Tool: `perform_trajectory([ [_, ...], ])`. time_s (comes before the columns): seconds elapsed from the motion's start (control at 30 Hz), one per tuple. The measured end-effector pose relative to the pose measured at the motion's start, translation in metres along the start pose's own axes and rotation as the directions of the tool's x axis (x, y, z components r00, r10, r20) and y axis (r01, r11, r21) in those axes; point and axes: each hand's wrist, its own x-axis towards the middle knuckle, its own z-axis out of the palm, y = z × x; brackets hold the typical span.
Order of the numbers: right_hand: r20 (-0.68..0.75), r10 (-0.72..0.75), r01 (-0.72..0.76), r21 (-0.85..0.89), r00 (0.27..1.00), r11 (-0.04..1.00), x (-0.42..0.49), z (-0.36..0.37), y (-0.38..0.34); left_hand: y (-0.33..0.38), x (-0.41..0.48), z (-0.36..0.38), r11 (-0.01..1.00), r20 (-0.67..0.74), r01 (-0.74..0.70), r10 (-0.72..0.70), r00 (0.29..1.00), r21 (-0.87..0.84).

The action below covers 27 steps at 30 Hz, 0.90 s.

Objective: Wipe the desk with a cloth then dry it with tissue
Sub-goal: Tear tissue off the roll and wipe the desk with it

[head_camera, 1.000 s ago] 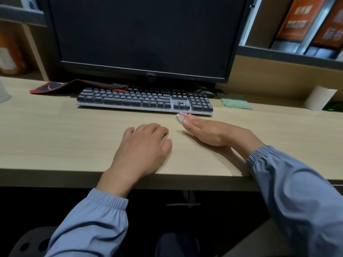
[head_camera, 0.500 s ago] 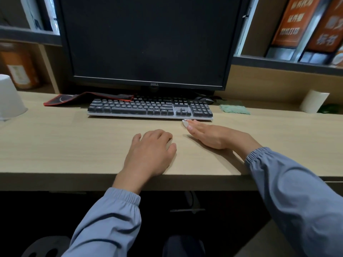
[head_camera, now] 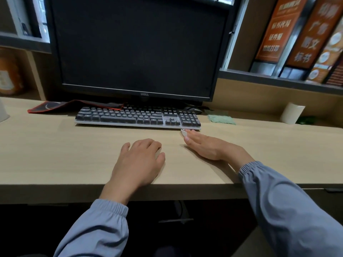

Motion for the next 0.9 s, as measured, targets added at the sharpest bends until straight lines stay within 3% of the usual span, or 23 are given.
perform_trajectory([
  [0.43, 0.015, 0.003, -0.002, -0.012, 1.000, 1.000, -0.015, -0.002, -0.008, 0.002, 0.000, -0.001, 1.000, 0.019, 0.009, -0.009, 1.000, 0.003],
  [0.9, 0.009, -0.105, 0.105, 0.019, 0.994, 0.994, -0.049, 0.008, -0.003, 0.001, 0.002, 0.001, 1.000, 0.028, 0.004, -0.004, 1.000, 0.008],
])
